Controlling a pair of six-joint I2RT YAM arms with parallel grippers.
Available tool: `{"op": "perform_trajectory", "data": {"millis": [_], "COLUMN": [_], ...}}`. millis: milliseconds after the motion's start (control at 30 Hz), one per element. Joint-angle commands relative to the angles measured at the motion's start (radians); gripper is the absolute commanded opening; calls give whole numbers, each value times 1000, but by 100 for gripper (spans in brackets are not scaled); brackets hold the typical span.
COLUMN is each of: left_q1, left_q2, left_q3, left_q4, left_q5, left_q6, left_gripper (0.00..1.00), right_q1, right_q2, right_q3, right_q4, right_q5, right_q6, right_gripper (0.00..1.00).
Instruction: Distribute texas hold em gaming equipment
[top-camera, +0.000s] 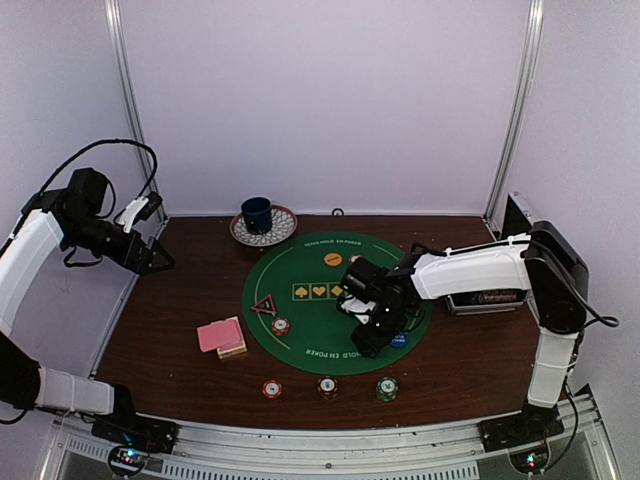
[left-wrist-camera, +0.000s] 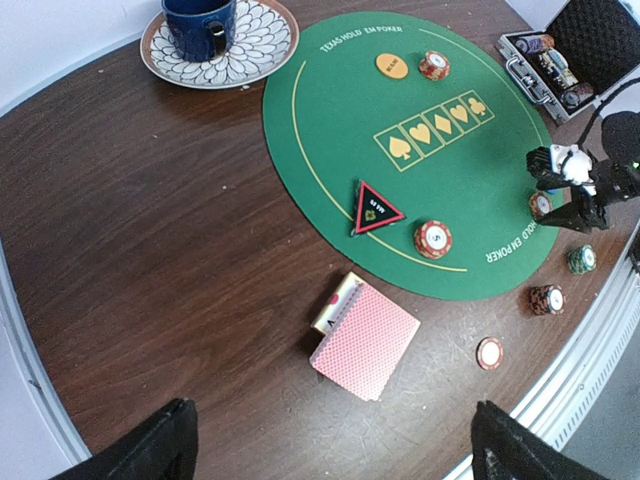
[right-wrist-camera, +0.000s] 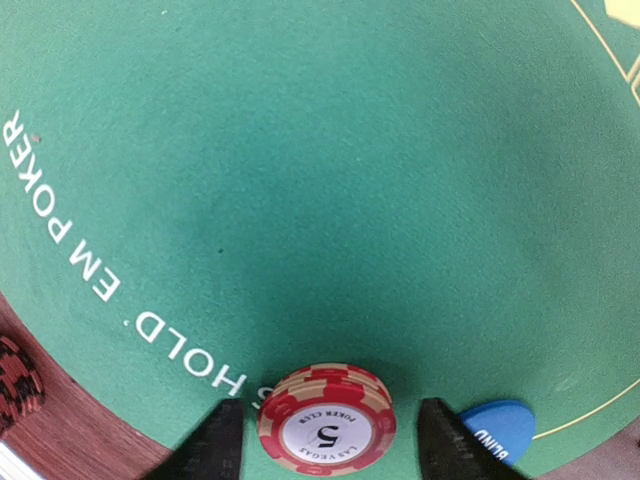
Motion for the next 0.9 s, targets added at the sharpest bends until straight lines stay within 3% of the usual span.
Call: {"op": "perform_trajectory", "data": {"millis": [0, 233, 433, 667, 867], "left_q1": [5, 5, 5, 6, 5], "left_q2": [-5, -6, -5, -4, -6], "left_q3": [30, 31, 35, 32, 34], "left_q4": [4, -1, -2, -2, -2], "left_q5": [21, 16, 16, 18, 19], "left_q6": [12, 17, 19, 18, 17], "left_gripper": [97, 98, 98, 98, 98], "right_q1": [-8, 21, 131, 281, 305], "right_q2": [-37, -97, -125, -54, 17], "right_q3": [13, 85, 170, 249, 252], "right_q4": [10, -43, -114, -157, -133], "right_q5": [26, 50, 31, -12, -37], "right_q6": [10, -5, -5, -4, -4], "right_gripper": [69, 74, 75, 82, 83]}}
